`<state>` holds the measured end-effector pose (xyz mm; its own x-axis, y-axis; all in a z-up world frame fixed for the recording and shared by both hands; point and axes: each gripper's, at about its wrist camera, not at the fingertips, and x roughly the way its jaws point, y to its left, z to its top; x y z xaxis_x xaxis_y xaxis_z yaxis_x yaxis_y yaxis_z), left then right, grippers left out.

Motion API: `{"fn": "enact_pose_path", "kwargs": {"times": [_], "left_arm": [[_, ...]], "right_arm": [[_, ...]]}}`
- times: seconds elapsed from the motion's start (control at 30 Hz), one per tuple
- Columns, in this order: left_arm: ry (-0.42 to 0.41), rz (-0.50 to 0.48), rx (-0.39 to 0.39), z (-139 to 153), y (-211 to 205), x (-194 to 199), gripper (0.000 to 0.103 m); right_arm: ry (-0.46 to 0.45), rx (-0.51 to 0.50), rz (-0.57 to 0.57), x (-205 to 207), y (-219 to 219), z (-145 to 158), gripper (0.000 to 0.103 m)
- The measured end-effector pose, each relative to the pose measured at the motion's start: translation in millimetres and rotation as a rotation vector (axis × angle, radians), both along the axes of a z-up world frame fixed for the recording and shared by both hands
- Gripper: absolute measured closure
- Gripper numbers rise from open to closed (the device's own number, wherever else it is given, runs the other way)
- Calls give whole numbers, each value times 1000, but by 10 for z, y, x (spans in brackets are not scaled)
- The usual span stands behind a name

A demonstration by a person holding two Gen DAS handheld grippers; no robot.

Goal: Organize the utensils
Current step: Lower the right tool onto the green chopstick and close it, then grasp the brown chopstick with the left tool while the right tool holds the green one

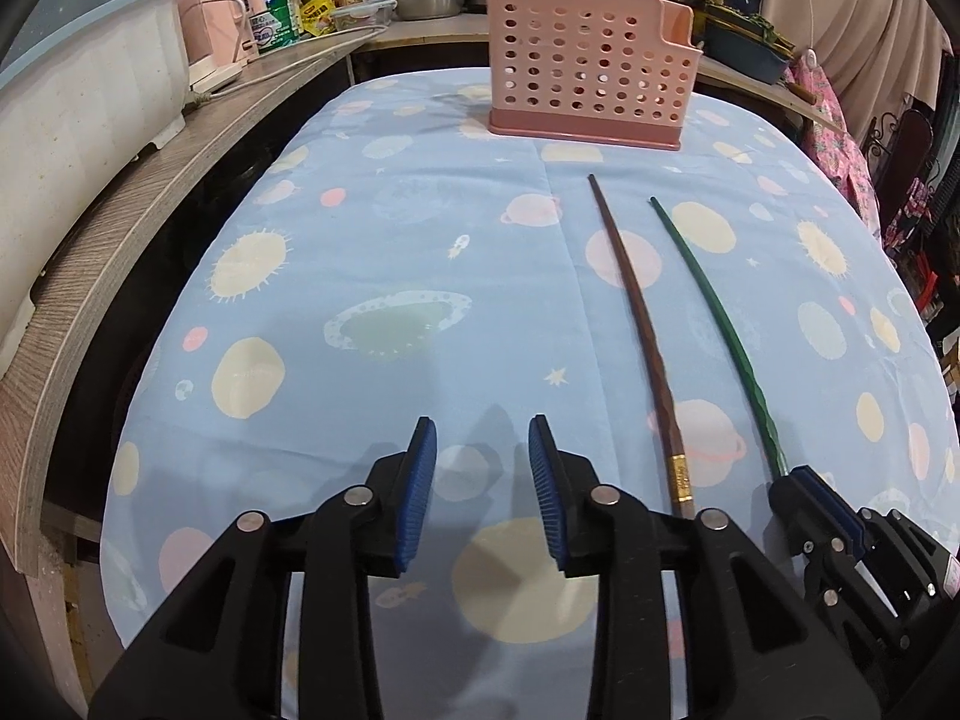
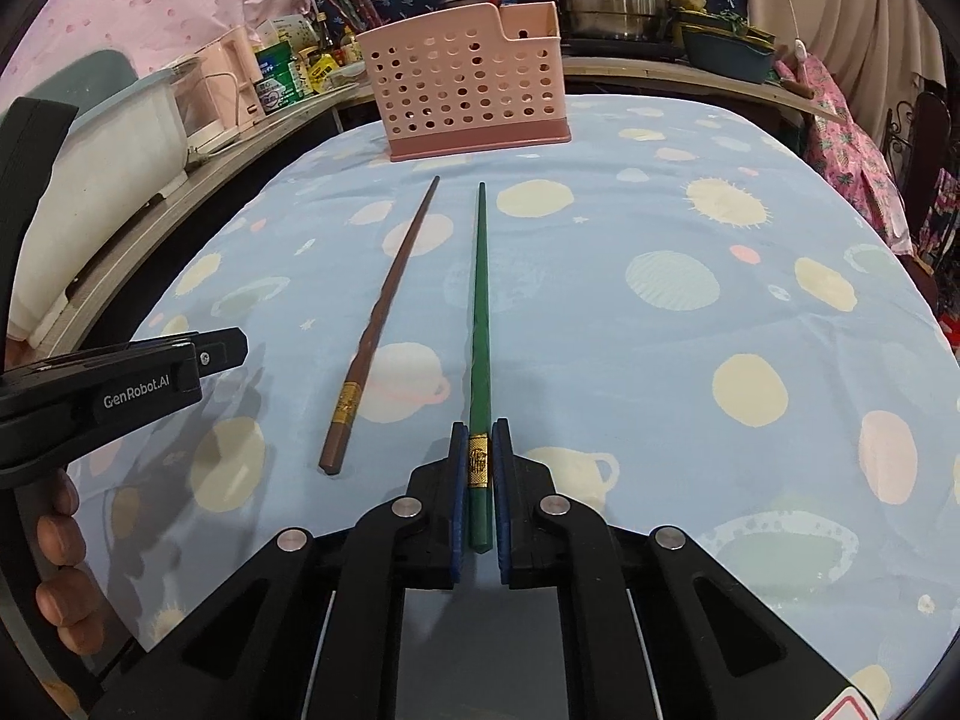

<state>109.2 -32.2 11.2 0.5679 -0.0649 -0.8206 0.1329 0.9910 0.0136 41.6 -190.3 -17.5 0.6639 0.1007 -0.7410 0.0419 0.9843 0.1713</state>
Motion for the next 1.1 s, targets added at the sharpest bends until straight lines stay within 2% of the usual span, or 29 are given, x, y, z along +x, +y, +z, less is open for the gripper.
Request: {"fn": "enact_pose_path", "kwargs": {"times": [0.13,0.27,0.47,0.7,0.77,1.0,1.1], "left_arm": [[11,-32,-11,-14,-133,-26,67],[25,-60,-30,-48,-293,-41,52],[41,-89,-25,-135,-501,-24,51],[39,-87,-11,-187,-562,-22,52],[37,-88,-9,-190,-572,-27,56],[38,-105,-18,-165,-575,-51,92],[49,-110,-36,-161,-544,-55,96]], "right_arm": [[1,11,-35,-64,-150,-1,96],[3,40,-55,-117,-282,-8,96],[-3,57,-55,-131,-313,-18,96],[-10,66,-50,-139,-323,-28,96],[-11,66,-49,-138,-323,-30,96],[-14,63,-47,-148,-316,-29,96],[-14,62,-46,-149,-317,-26,96]]}}
